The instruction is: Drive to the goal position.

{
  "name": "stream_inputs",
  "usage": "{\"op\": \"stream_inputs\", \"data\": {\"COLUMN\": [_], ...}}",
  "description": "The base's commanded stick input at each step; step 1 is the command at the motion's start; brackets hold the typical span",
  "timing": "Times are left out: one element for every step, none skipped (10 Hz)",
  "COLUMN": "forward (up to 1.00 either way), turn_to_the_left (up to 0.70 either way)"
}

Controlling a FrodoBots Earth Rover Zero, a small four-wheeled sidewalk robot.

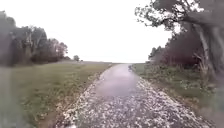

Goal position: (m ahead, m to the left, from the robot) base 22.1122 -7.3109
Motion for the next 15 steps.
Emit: {"op": "stream_inputs", "data": {"forward": [0.70, 0.70, 0.70, 0.70, 0.70, 0.70, 0.70, 0.70, 0.70, 0.70, 0.70, 0.70, 0.70, 0.70, 0.70], "turn_to_the_left": [-0.35, -0.35, -0.35, -0.35, -0.12, -0.06, -0.01, 0.00, 0.00, 0.00, 0.00, 0.00, 0.00, 0.00, 0.00]}}
